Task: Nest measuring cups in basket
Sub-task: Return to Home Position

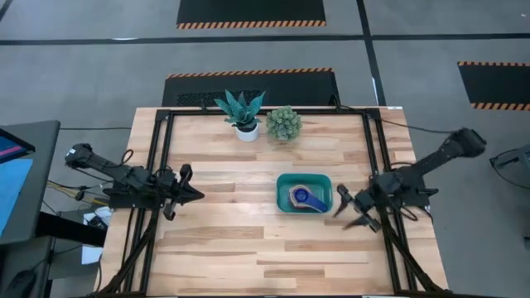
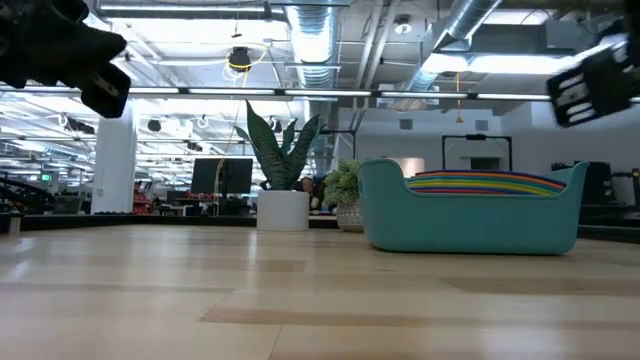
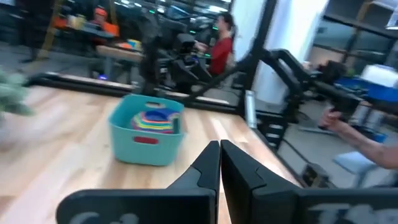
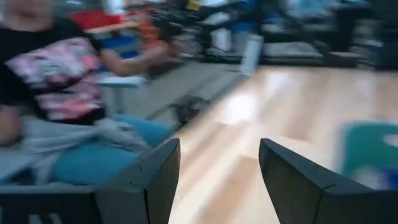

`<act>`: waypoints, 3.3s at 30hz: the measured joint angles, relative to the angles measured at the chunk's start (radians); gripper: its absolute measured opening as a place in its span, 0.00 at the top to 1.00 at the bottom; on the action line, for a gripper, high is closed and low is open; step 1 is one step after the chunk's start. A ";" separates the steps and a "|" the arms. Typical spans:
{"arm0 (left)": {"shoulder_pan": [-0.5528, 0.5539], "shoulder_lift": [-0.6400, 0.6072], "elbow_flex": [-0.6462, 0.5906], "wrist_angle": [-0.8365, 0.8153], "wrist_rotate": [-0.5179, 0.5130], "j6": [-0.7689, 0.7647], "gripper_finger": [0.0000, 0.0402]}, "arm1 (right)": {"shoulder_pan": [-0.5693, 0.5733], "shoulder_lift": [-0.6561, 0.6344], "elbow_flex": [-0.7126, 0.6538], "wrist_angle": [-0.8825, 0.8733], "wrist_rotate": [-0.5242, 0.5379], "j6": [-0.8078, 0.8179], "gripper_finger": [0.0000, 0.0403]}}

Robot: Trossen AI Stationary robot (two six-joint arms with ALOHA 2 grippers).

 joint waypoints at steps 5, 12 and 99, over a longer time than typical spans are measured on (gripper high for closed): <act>0.000 -0.058 0.000 -0.070 -0.078 0.002 1.00 | -0.146 -0.261 0.000 -0.232 0.001 0.013 0.41; -0.002 -0.117 0.003 -0.117 -0.092 0.045 1.00 | -0.225 -0.527 0.013 -0.420 -0.013 -0.030 0.41; -0.006 -0.116 0.014 -0.158 -0.079 -0.010 1.00 | -0.257 -0.521 0.014 -0.446 0.012 0.041 0.41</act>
